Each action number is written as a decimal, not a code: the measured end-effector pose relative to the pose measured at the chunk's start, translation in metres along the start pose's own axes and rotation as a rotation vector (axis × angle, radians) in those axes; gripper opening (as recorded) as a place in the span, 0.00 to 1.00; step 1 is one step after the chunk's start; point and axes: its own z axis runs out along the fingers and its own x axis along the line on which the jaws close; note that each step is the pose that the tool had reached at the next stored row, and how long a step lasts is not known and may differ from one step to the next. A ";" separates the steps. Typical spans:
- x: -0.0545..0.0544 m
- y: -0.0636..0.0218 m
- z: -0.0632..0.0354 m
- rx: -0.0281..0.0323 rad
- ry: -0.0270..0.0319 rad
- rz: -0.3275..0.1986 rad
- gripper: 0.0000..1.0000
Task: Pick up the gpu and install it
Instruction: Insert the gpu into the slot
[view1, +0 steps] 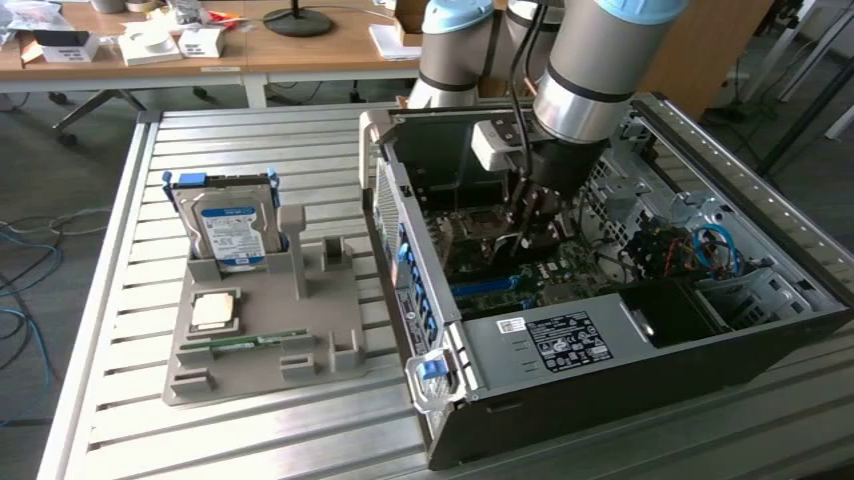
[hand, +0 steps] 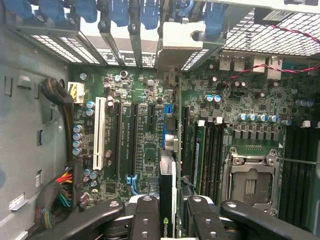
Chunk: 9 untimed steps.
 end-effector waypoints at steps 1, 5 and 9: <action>0.000 0.0002 0.0008 -0.0001 0.0000 0.000 0.26; 0.000 0.0006 0.0036 -0.0001 0.0000 0.000 0.26; 0.000 0.0012 0.0056 -0.0002 0.0003 0.000 0.26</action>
